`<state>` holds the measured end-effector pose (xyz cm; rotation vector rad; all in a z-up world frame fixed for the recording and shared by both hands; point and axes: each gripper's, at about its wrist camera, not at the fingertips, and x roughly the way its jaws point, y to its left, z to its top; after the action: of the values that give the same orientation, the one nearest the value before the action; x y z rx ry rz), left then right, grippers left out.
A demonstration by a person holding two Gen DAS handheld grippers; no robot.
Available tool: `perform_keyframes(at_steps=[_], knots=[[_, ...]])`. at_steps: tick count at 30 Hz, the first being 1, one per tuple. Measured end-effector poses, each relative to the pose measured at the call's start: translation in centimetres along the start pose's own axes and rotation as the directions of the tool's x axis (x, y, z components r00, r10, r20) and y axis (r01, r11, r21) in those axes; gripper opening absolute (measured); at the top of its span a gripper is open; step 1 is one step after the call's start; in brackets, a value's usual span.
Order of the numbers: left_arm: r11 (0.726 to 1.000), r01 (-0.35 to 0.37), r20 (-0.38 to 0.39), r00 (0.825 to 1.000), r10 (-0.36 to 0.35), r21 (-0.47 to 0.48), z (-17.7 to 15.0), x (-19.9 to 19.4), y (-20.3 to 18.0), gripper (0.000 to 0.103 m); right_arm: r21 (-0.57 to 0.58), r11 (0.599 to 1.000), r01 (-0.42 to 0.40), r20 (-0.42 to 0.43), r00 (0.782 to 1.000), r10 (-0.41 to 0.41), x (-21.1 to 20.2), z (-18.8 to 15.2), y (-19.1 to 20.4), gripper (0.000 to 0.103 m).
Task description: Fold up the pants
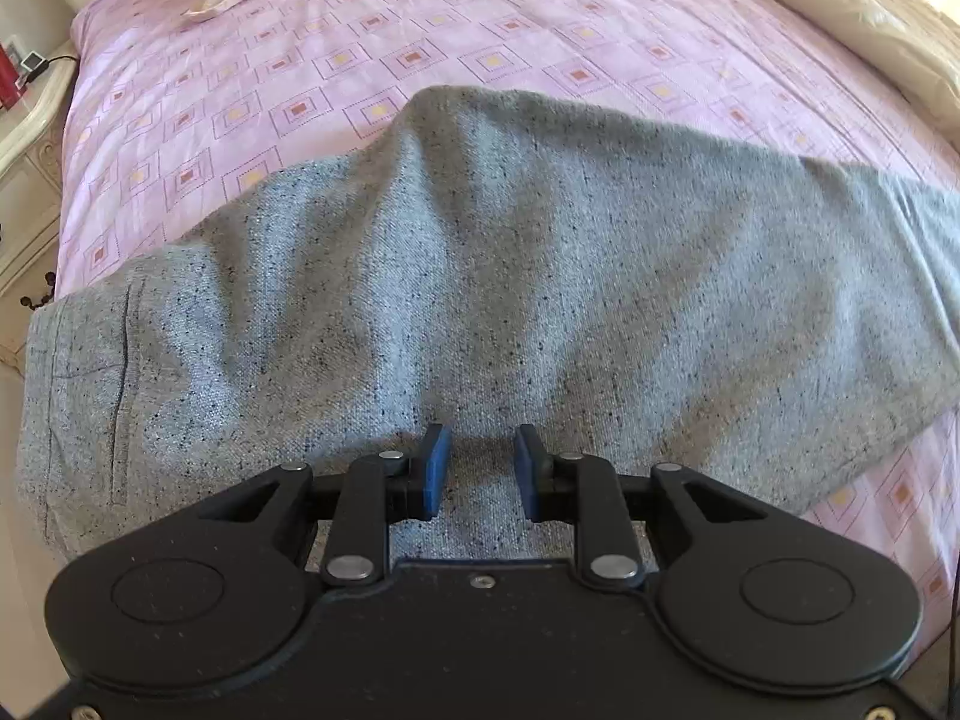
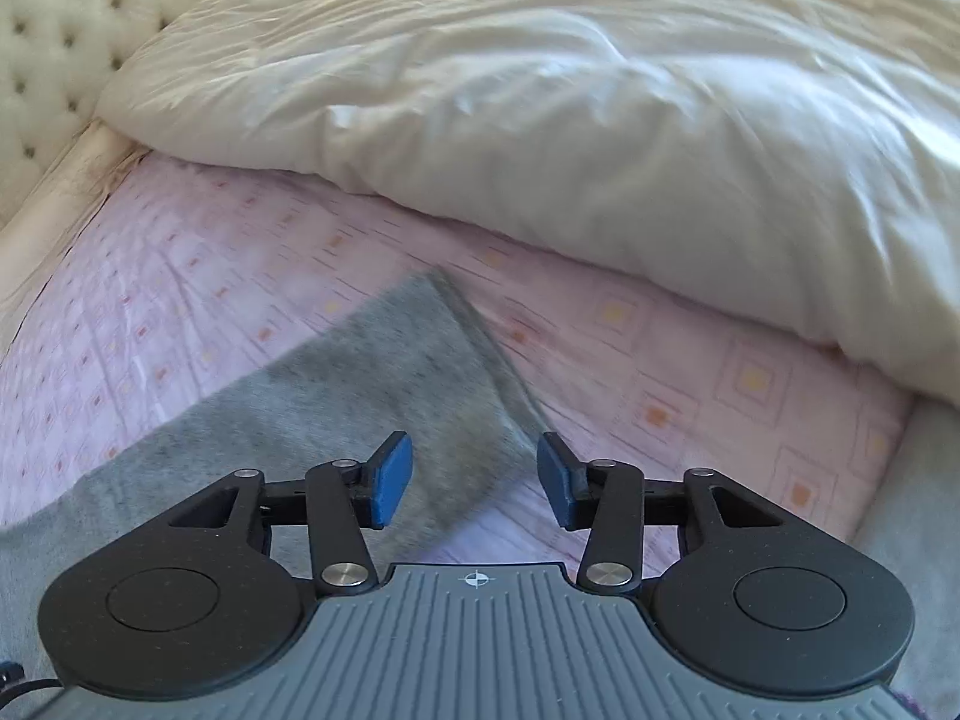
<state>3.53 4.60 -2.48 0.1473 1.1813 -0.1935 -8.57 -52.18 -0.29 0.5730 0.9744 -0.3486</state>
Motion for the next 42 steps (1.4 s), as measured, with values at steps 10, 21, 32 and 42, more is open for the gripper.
perform_keyframes(at_steps=[10, 21, 32, 42], knots=[[0.999, -0.03, -0.017, 0.999, 0.03, 0.031, 0.0, 0.3, -0.2, 0.032, 0.129, 0.983, -0.131, 0.102, 0.988, 0.118, 3.0, -1.5, -1.9, 0.061], [0.999, 0.04, 0.045, 0.998, -0.042, 0.026, 2.1, -2.5, -3.4, 0.032, -0.083, 0.996, -0.04, 0.085, 0.995, 0.047, 2.9, -0.7, -0.8, 0.01], [0.971, 0.201, 0.061, 0.976, -0.21, 0.128, 7.8, -0.6, -18.1, 0.032, -0.077, 0.992, -0.104, 0.101, 0.989, 0.111, 3.3, -1.4, -2.0, 0.011], [0.971, 0.198, 0.001, 0.98, -0.2, 0.132, 10.9, 4.7, -25.8, 0.033, -0.094, 0.985, -0.142, 0.117, 0.981, 0.153, 3.3, -2.0, -2.5, 0.011]])
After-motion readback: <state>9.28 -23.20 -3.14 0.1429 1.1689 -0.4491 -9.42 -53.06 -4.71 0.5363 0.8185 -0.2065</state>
